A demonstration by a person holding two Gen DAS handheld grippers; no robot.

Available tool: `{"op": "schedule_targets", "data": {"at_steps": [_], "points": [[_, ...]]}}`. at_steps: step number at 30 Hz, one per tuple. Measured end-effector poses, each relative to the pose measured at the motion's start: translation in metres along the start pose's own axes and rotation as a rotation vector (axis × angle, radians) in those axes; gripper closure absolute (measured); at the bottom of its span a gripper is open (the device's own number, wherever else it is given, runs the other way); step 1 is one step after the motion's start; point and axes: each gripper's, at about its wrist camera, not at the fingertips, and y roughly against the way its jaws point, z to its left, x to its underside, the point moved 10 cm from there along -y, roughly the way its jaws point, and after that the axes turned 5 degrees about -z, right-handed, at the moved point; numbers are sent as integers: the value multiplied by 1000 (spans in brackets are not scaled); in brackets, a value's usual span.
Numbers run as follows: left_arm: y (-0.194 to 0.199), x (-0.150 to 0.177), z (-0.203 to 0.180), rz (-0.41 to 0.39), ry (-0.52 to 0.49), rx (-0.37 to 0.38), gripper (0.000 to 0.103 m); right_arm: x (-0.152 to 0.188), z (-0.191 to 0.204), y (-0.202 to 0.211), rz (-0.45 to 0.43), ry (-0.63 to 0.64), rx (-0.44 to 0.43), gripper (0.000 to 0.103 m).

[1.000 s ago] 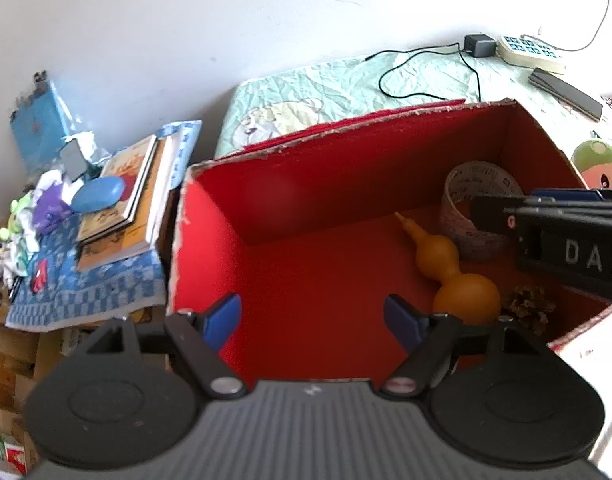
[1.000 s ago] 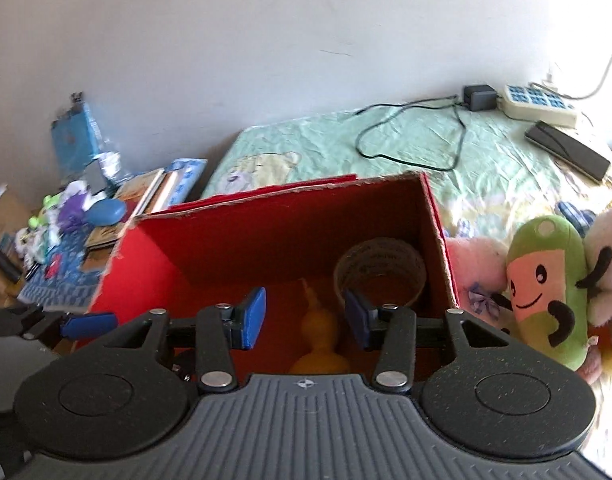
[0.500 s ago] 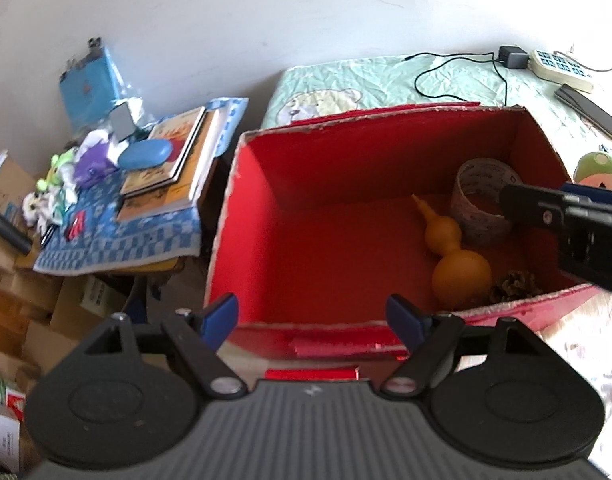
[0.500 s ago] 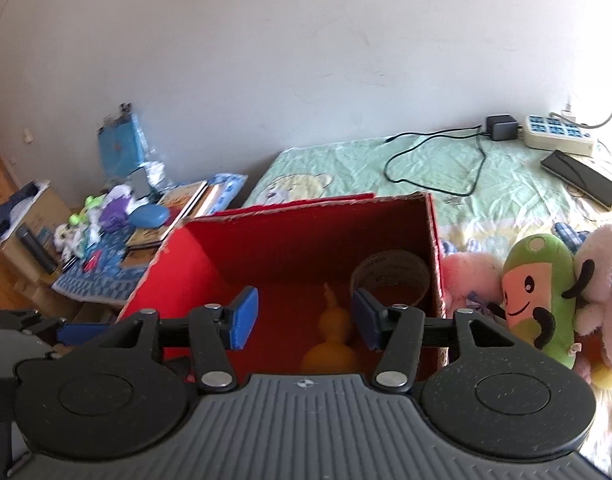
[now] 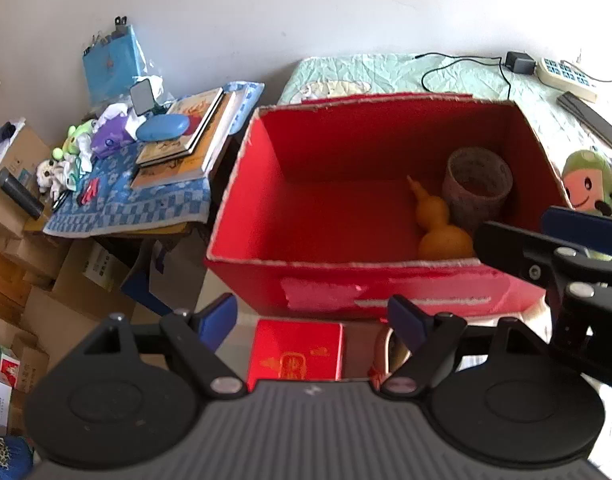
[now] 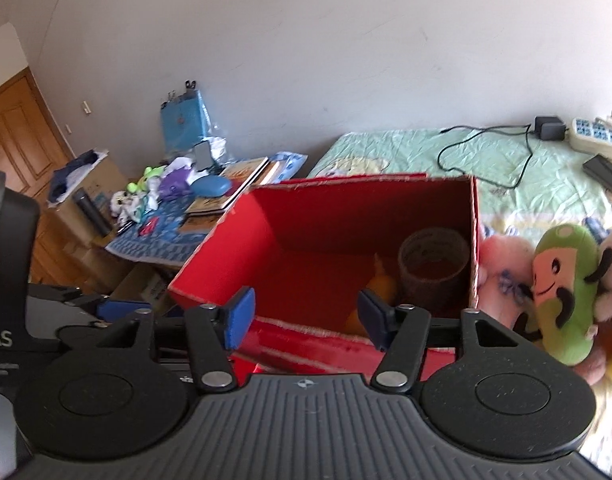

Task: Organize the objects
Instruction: 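Withdraw the right gripper up out of the red box, then move the right gripper down to the beige cable bundle beside the box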

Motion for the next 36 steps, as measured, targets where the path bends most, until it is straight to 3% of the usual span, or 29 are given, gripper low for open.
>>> {"op": "schedule_targets", "data": {"at_steps": [24,36], "points": [[-24,64,-36,149,-20,25,18,73,-27,6,197,-143,-35,53],[-26,91,-35,169,3,119,18,109,-32,-7,319,-242,-81,53]]}}
